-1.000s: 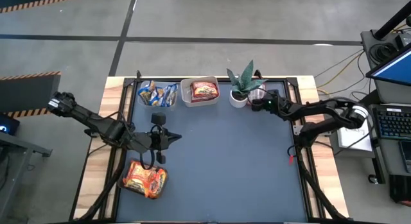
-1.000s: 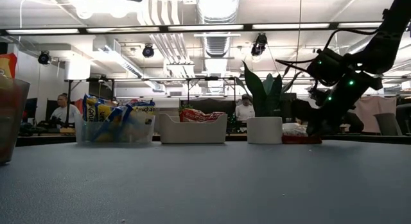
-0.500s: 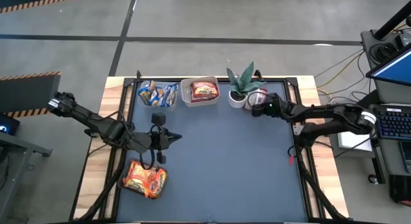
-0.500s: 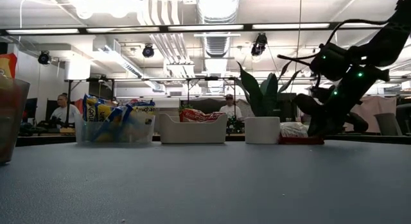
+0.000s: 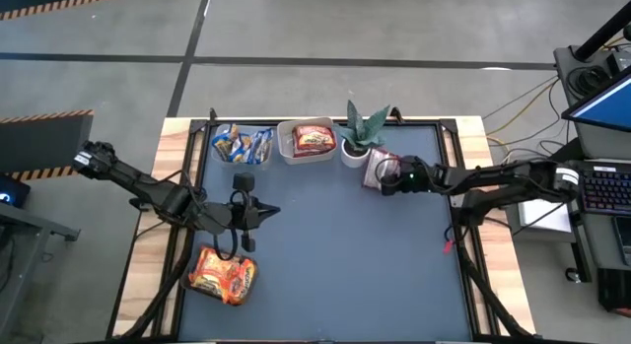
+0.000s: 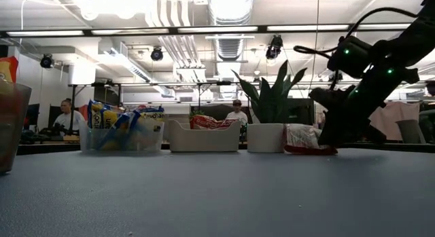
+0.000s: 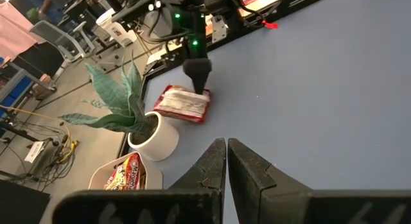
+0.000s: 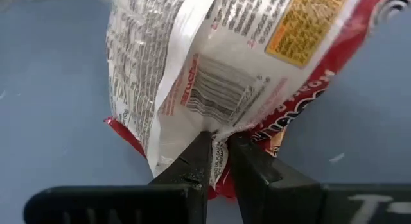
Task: Sort Maruchan noodles
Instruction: Put the red noodle pack into the gray bin
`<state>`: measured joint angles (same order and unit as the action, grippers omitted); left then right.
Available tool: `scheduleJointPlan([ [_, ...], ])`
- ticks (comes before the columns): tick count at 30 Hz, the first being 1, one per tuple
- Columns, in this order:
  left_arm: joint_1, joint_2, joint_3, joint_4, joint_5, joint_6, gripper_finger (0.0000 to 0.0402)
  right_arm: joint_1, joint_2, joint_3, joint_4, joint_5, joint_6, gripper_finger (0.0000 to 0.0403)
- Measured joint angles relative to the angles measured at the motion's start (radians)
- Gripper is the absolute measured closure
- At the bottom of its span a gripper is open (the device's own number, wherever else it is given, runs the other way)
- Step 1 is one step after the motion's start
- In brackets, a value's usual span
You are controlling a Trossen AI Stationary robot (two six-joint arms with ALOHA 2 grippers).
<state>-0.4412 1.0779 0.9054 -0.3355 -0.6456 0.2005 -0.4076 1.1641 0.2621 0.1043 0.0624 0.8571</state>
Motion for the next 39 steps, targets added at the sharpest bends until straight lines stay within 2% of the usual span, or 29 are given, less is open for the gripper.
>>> scheduleJointPlan([
  [3, 0.0, 0.0, 0.0, 0.004, 0.0, 0.0, 0.0402, 0.079, 0.003, -0.001, 0.034, -0.03, 0.046, 0.0365],
  [7, 0.0, 0.0, -0.001, 0.031, 0.002, -0.003, 0.0402, 0.248, 0.009, -0.006, 0.171, -0.064, 0.08, 0.0367],
  [10, 0.0, 0.013, -0.005, 0.059, 0.016, -0.007, 0.0402, 0.371, -0.002, 0.038, 0.269, -0.058, 0.032, 0.0368],
  [13, 0.003, 0.045, -0.009, 0.095, 0.069, -0.009, 0.0402, 0.44, -0.021, 0.101, 0.26, -0.004, -0.044, 0.0368],
  [18, 0.007, 0.122, -0.01, 0.137, 0.092, -0.011, 0.0402, 0.457, -0.03, 0.194, 0.226, 0.012, -0.158, 0.0368],
  [25, 0.044, 0.173, -0.003, 0.173, 0.141, -0.052, 0.0402, 0.457, -0.028, 0.261, 0.085, 0.016, -0.197, 0.0367],
  [32, 0.113, 0.257, -0.003, 0.217, 0.16, -0.053, 0.0402, 0.456, -0.029, 0.259, 0.048, 0.016, -0.192, 0.0367],
  [39, 0.216, 0.416, -0.003, 0.296, 0.177, -0.055, 0.0402, 0.456, -0.029, 0.235, 0.022, 0.019, -0.187, 0.0367],
])
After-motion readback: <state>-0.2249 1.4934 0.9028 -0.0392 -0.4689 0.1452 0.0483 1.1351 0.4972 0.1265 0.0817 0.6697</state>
